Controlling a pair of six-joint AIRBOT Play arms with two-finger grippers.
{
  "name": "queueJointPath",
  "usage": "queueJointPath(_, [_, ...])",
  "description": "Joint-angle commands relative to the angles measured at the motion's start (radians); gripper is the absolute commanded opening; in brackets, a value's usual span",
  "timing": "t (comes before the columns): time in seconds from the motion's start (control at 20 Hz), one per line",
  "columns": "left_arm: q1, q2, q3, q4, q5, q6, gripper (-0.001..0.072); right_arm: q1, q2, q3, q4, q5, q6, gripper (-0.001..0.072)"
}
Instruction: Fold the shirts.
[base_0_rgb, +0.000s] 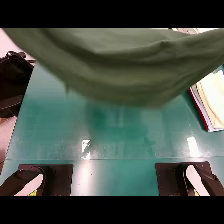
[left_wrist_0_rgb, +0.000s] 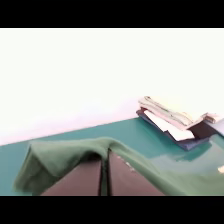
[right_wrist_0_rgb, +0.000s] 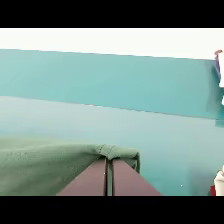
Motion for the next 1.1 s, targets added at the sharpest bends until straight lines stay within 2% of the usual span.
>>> queueJointPath(0.0, [0.001,-0.038,-0.083,0.006,-0.066,-0.003,0.0025,0.05,-0.121,0.121,-0.018,0.058,0.08,0.0013])
queueJointPath(0.2, [0.0,-0.213,-0.298,0.006,-0.199,-0.002,0.0025,0.287,-0.339,0.068,-0.332,0.09,0.182,0.0013])
queueJointPath(0.3, [0.0,-0.316,-0.409,0.005,-0.227,0.015,0.0026,0.387,-0.463,0.002,-0.444,0.121,0.187,0.0014])
queueJointPath(0.5, [0.0,-0.515,-0.529,-0.007,-0.124,0.05,0.0026,0.448,-0.676,-0.047,-0.482,0.046,0.201,0.0014])
queueJointPath(0.65, [0.0,-0.595,-0.529,0.001,0.02,0.066,0.0028,0.447,-0.741,-0.047,-0.481,-0.048,0.221,0.0018])
queueJointPath(0.7, [0.004,-0.595,-0.529,0.003,0.056,0.065,0.0031,0.445,-0.745,-0.047,-0.473,-0.079,0.221,0.0116])
queueJointPath(0.75, [0.016,-0.594,-0.512,0.0,0.061,0.052,0.0268,0.436,-0.744,-0.042,-0.458,-0.099,0.221,0.0313])
queueJointPath(0.8, [0.037,-0.594,-0.486,0.002,0.038,0.027,0.0523,0.424,-0.744,-0.025,-0.436,-0.093,0.221,0.0342])
queueJointPath(0.85, [0.071,-0.594,-0.45,0.001,-0.023,0.017,0.0555,0.406,-0.741,-0.001,-0.415,-0.061,0.218,0.0341])
queueJointPath(0.95, [0.151,-0.579,-0.408,0.001,-0.194,0.033,0.0555,0.363,-0.712,0.011,-0.354,0.024,0.169,0.0334])
queueJointPath(1.05, [0.223,-0.528,-0.471,0.001,-0.283,0.074,0.0555,0.323,-0.647,-0.05,-0.297,0.057,0.133,0.0334])
